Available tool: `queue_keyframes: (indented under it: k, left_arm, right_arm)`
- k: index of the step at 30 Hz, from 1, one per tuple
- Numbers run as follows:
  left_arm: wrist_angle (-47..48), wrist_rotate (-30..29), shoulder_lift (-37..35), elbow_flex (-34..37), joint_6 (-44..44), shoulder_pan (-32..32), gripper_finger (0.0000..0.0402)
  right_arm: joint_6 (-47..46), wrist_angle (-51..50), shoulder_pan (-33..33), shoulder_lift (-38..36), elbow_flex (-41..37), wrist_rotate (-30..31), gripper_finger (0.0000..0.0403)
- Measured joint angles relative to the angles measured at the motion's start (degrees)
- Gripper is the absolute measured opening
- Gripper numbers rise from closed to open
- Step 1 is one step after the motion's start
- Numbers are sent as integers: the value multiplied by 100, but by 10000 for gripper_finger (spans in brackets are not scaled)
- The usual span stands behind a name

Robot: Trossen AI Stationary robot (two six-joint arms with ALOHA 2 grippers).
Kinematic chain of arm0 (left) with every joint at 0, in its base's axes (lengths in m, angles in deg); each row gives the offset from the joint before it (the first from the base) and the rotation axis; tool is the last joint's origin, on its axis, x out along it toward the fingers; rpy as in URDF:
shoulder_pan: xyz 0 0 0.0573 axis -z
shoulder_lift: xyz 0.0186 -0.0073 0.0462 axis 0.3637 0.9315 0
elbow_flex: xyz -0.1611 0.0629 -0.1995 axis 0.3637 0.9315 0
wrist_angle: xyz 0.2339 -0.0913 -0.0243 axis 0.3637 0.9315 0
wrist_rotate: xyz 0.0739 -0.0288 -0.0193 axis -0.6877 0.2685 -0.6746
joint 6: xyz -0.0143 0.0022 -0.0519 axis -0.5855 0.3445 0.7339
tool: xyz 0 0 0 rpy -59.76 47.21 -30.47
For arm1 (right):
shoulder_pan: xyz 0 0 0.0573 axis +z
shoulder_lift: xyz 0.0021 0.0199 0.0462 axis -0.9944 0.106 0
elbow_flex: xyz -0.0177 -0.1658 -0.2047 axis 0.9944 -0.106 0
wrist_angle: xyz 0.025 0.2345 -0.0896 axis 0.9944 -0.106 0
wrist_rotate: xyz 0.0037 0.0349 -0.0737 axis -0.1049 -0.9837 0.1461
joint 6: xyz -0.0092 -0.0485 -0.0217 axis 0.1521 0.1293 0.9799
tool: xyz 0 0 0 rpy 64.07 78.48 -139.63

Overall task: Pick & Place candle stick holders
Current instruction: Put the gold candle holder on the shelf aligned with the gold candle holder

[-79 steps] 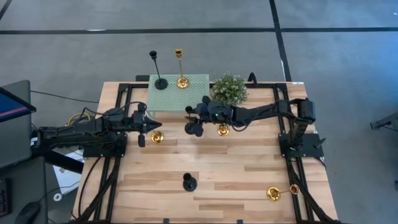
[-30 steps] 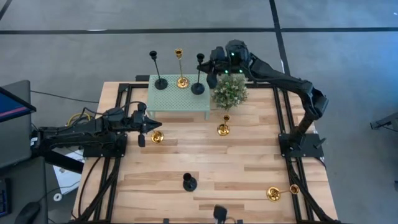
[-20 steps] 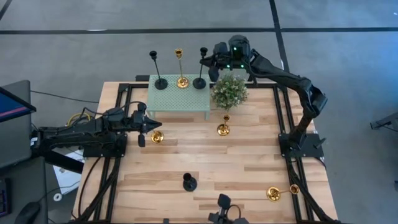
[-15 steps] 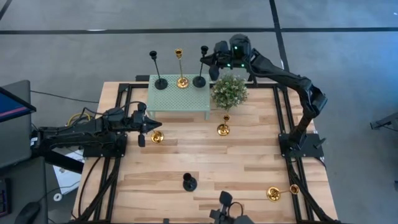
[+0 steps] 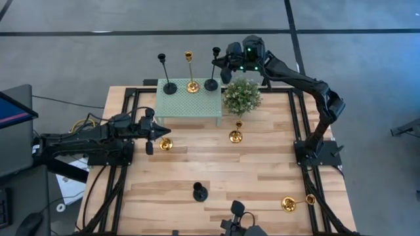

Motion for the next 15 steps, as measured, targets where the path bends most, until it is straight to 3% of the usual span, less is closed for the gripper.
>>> queue_keyframes:
  k: [15]
  left_arm:
    - [0, 0, -2, 0, 0, 0, 12]
  right_arm:
    - [-3, 50, -52, 266, -5, 57, 0]
